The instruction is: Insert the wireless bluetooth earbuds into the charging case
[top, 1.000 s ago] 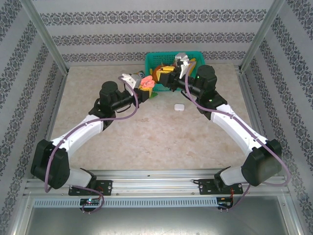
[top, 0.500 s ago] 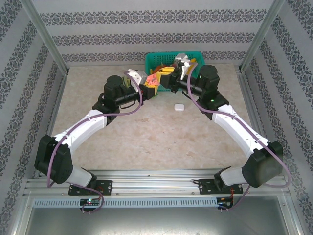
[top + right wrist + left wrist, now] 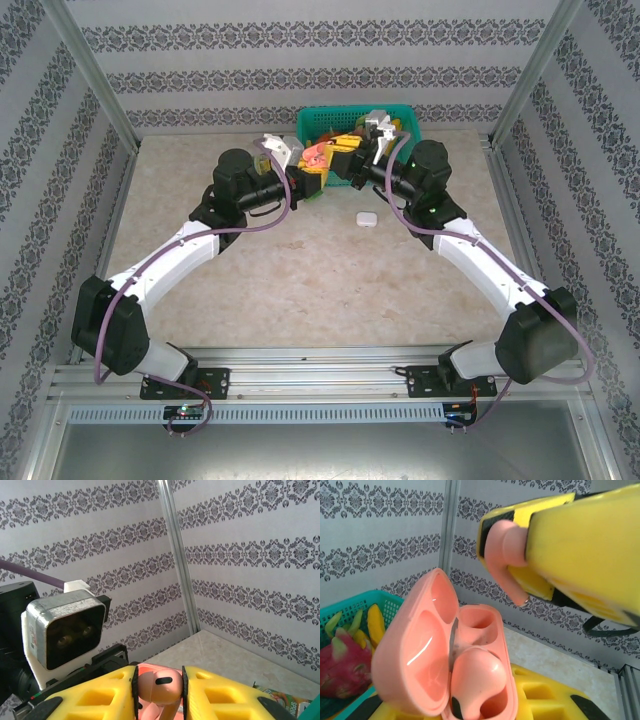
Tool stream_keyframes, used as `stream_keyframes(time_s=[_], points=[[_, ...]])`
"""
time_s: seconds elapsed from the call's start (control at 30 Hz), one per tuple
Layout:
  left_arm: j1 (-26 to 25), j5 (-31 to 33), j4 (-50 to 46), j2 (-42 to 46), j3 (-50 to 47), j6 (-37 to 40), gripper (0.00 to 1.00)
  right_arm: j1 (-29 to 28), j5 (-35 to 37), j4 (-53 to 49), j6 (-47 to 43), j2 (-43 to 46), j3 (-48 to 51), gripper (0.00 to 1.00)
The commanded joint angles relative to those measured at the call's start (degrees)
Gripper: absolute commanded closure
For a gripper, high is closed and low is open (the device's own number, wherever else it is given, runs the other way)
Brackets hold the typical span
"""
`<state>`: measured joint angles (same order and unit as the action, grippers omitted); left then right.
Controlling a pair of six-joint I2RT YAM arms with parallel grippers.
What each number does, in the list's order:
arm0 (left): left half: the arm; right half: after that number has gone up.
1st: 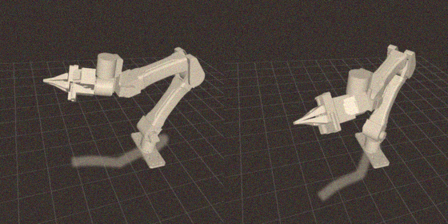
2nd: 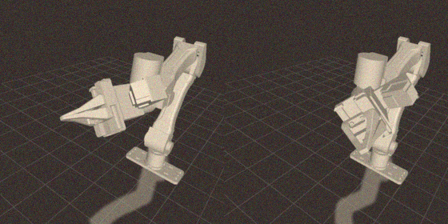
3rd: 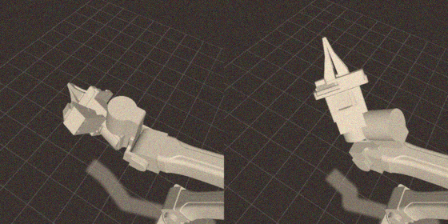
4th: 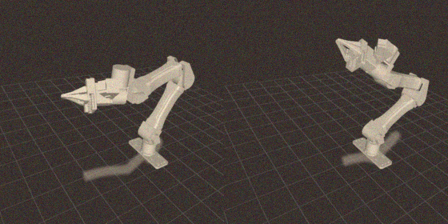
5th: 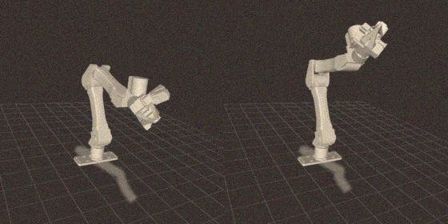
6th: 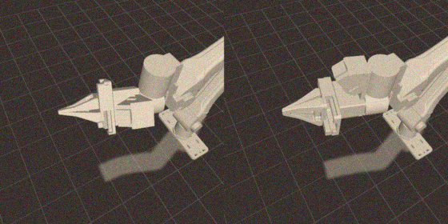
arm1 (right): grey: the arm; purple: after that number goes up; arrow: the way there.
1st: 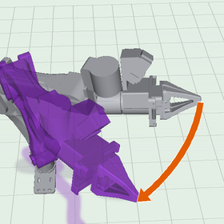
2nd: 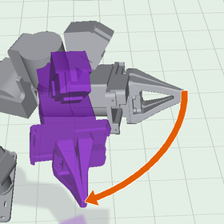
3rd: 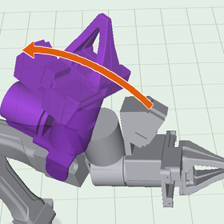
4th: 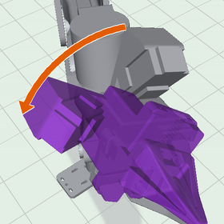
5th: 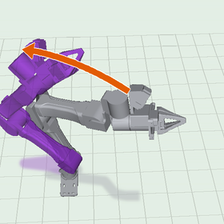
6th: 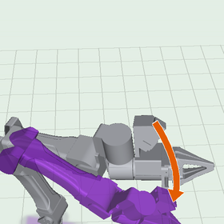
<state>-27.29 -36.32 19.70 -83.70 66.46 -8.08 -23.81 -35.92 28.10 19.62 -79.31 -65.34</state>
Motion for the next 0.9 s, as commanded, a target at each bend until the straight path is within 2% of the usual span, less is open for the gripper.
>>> stream_keyframes(time_s=[0.0, 0.87], points=[[-1.1, -1.4, 2.3, -0.3, 2.2, -1.8, 1.0, 0.9, 0.9, 7.4, 2.8, 0.9, 1.0, 0.71], [-2.7, -1.7, 2.6, 0.3, 4.9, -2.9, 1.0, 1.9, 1.2, 12.7, 6.5, -2.0, 1.4, 0.71]])
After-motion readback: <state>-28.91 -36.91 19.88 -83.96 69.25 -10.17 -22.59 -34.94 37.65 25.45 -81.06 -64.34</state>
